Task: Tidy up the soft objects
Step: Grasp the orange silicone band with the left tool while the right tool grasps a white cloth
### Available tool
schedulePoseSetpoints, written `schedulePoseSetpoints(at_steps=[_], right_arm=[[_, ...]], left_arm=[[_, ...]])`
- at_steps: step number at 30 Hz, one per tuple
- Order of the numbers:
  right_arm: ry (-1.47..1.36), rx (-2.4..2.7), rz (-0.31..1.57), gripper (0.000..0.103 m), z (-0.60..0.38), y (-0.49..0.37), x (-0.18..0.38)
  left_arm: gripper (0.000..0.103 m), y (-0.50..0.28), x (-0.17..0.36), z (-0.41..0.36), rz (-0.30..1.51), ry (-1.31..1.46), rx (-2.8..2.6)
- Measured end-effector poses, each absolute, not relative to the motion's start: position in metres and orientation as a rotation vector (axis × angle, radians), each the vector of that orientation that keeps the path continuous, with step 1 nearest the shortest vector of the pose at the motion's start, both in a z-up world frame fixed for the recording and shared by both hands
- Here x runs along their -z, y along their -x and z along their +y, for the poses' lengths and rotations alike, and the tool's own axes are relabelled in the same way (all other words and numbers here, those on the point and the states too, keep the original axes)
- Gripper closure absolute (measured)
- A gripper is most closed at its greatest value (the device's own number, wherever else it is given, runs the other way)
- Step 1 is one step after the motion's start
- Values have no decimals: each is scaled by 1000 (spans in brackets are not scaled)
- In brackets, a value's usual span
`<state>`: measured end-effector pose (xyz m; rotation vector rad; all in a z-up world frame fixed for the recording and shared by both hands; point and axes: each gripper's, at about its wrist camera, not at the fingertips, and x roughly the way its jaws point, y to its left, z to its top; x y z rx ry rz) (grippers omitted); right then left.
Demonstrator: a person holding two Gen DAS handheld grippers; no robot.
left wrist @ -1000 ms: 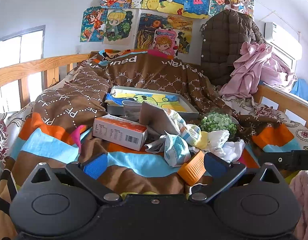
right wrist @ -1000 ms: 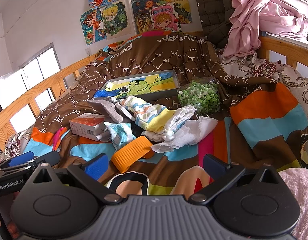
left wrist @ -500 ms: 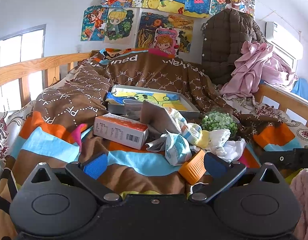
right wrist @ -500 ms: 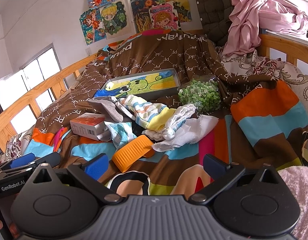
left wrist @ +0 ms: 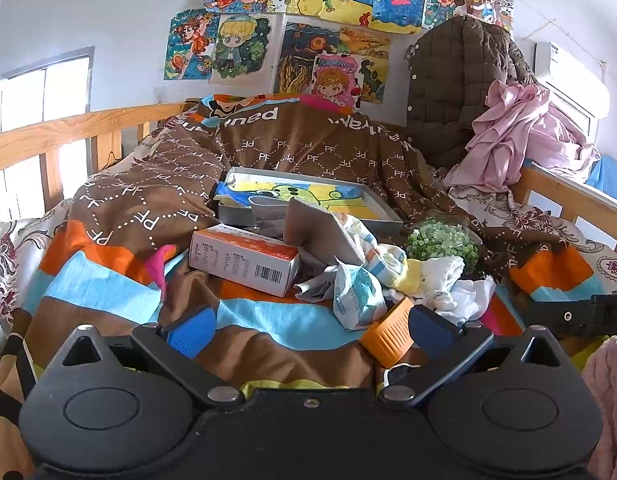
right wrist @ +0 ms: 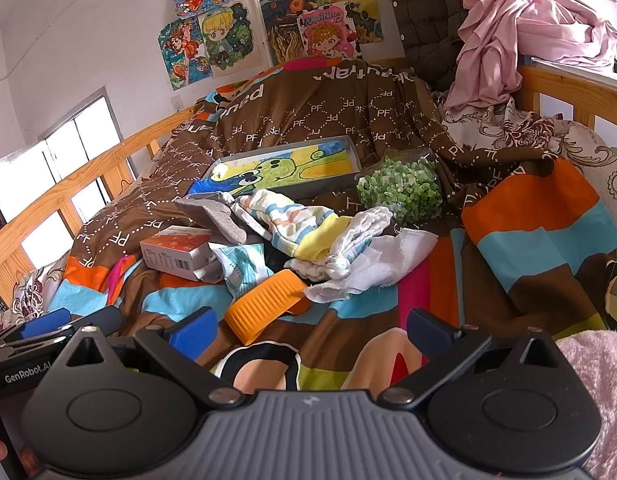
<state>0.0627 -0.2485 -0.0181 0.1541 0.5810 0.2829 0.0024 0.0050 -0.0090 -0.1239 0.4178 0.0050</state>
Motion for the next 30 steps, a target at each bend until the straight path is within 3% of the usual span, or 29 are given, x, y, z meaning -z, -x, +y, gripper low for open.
schedulePoseSetpoints(at_steps=[11, 22, 30], right_arm=[[-246, -326, 632, 0, -255, -72, 14], [-67, -350, 567, 0, -246, -119, 1], [-16, -432, 634, 0, -253, -183, 7]], left_arm=[[1, 2, 11, 10, 409, 92, -7], [1, -24, 13, -1, 462, 65, 94], [1, -63, 27, -16, 505, 11, 230]])
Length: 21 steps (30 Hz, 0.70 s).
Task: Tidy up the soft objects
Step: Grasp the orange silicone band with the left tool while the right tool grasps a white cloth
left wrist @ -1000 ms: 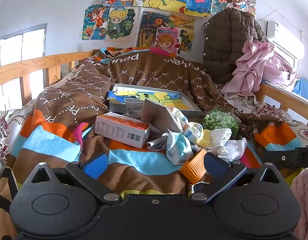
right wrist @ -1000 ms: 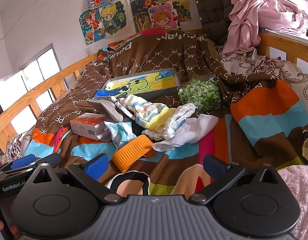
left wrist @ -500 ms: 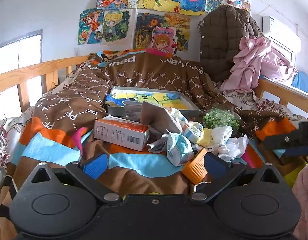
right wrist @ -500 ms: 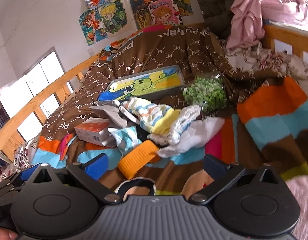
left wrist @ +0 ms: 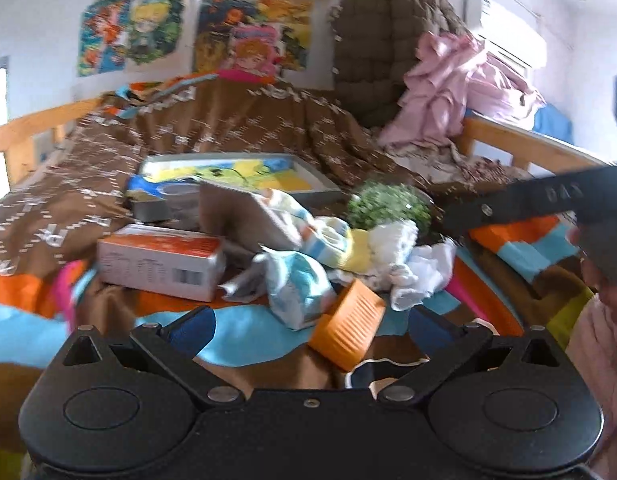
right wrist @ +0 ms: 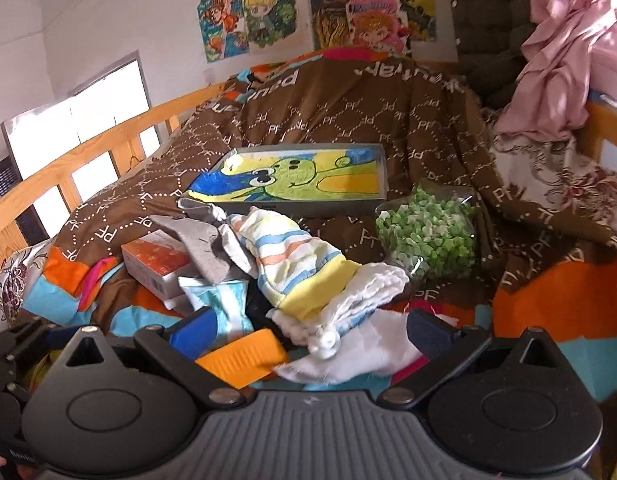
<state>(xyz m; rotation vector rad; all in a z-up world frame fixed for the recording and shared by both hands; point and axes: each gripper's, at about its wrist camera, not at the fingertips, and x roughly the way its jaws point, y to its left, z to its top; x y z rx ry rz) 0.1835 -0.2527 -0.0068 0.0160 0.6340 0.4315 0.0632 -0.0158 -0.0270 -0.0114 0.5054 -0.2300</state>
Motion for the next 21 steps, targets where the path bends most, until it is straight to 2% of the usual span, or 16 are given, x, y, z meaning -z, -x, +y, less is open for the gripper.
schedulePoseSetpoints(at_steps=[5, 12, 19, 21], right_arm=[[41, -474, 674, 0, -253, -210, 16], [287, -540, 680, 0, -240, -234, 40], [124, -524, 790, 2, -268, -262, 64], [107, -537, 802, 6, -270, -265, 67]], left_arm=[[1, -92, 42, -23, 571, 12, 293], [1, -129, 62, -20, 658, 80, 334], [1, -155, 77, -21, 765, 134, 402], [2, -160, 82, -20, 786, 169, 398]])
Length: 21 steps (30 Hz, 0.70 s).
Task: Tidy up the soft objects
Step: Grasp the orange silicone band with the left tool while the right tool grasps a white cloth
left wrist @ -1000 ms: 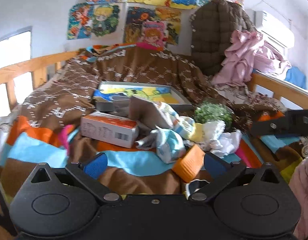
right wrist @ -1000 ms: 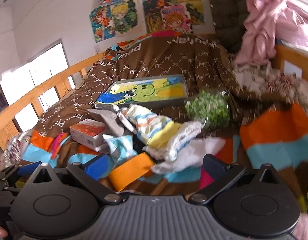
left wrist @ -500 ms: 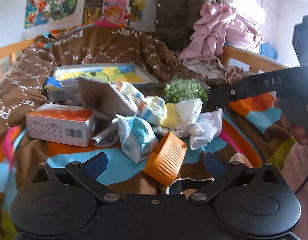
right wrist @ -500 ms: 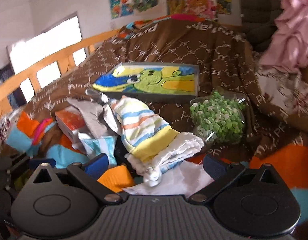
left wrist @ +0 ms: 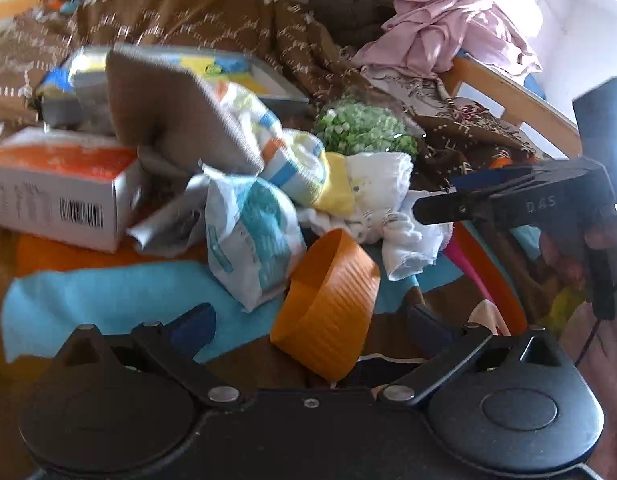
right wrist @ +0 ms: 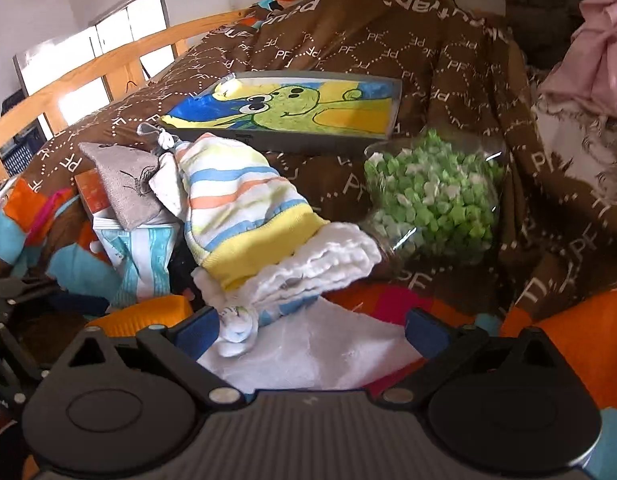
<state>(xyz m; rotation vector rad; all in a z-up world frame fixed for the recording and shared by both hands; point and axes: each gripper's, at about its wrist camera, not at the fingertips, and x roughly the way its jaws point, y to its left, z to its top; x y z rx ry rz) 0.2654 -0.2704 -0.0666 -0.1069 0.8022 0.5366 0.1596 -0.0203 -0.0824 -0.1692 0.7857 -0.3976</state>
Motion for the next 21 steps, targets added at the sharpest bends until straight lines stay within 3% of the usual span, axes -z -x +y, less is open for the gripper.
schedulePoseSetpoints(at_steps=[7, 10, 16, 18, 21], right_arm=[[115, -610, 851, 19, -262, -267, 76], [121, -627, 859, 24, -260, -267, 77], [165, -679, 886, 32, -251, -263, 80], [185, -691, 887, 42, -248, -261, 81], [191, -701, 882, 53, -247, -259, 81]], left_arm=[[4, -167, 89, -21, 810, 283, 391], [10, -167, 89, -28, 816, 265, 389], [30, -169, 85, -28, 842, 301, 347], [43, -170, 85, -26, 854, 331, 308], [50, -173, 85, -22, 879, 389, 281]])
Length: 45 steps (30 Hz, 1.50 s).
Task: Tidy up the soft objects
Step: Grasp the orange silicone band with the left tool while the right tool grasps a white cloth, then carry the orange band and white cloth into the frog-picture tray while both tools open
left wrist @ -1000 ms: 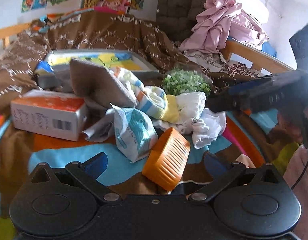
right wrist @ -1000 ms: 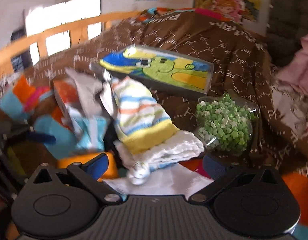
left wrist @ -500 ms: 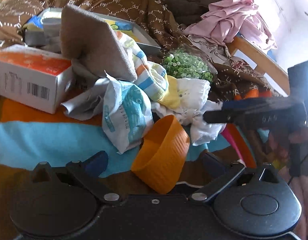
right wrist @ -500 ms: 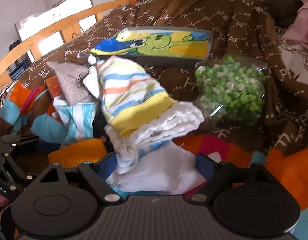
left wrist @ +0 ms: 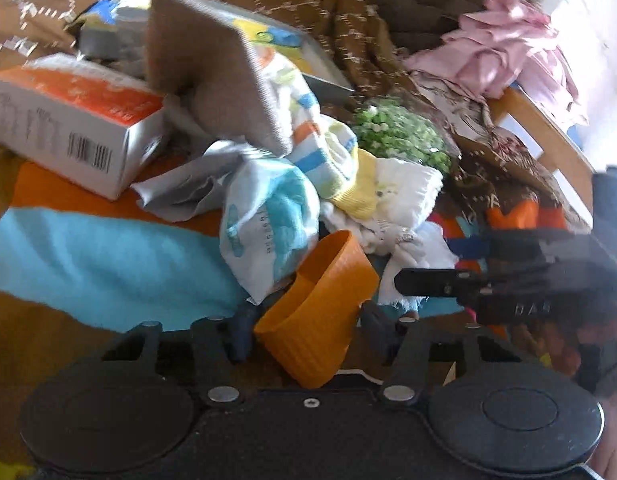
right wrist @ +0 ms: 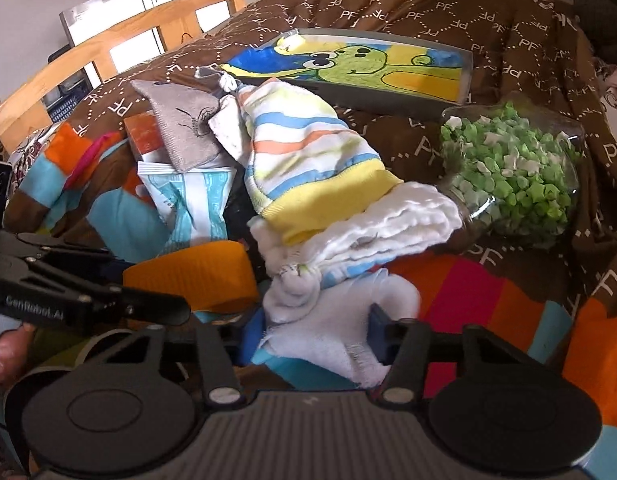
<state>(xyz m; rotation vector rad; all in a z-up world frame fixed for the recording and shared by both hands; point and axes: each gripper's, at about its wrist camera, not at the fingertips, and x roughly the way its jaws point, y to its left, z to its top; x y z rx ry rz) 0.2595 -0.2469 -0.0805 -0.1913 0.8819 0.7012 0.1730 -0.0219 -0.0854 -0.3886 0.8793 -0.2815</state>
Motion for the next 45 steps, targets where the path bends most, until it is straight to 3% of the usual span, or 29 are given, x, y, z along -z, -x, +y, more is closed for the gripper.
schedulePoseSetpoints(at_steps=[6, 13, 21, 30, 45], right_arm=[[202, -736, 881, 76, -245, -257, 81], [210, -811, 890, 85, -242, -251, 81], [199, -950, 881, 87, -235, -241, 78], [156, -1012, 695, 87, -239, -223, 53], [53, -960, 610, 87, -253, -228, 42]], left_arm=[[62, -169, 86, -20, 906, 439, 237], [77, -157, 76, -27, 900, 385, 235], [85, -144, 58, -35, 917, 379, 274], [88, -123, 31, -29, 869, 283, 230], [89, -123, -22, -31, 714, 142, 239]])
